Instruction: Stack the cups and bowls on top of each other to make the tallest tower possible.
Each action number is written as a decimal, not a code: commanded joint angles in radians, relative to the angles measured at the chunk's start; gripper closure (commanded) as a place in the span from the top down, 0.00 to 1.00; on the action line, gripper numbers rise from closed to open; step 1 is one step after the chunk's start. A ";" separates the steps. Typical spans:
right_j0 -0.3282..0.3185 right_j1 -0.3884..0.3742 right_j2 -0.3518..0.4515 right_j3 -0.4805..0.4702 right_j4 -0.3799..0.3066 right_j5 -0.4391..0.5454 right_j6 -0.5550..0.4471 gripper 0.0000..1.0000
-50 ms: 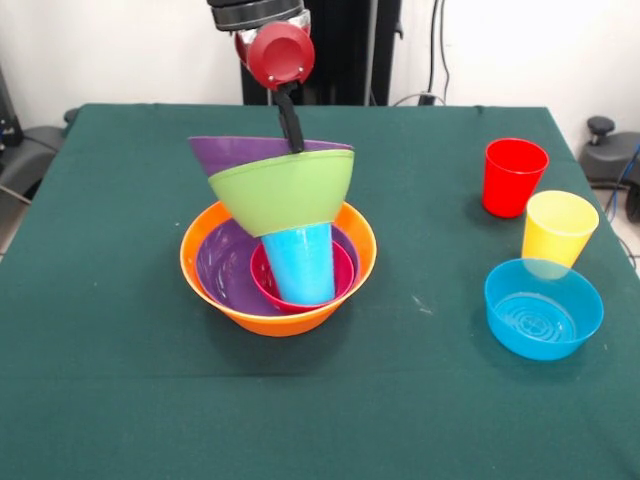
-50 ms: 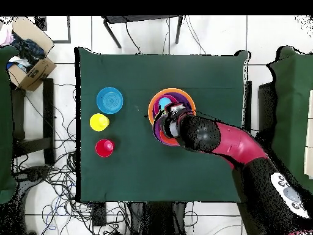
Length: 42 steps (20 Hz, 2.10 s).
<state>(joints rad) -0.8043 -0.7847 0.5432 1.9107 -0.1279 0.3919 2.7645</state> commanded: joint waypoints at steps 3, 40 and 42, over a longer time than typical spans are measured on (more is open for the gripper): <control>-0.080 0.066 0.231 0.061 -0.030 -0.139 -0.093 0.00; 0.174 0.044 -0.244 -0.224 -0.262 -0.050 -0.088 0.00; 0.166 0.042 -0.260 -0.243 -0.284 -0.032 -0.108 0.00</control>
<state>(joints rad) -0.6562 -0.7139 0.4563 1.7989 -0.2820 0.2705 2.7647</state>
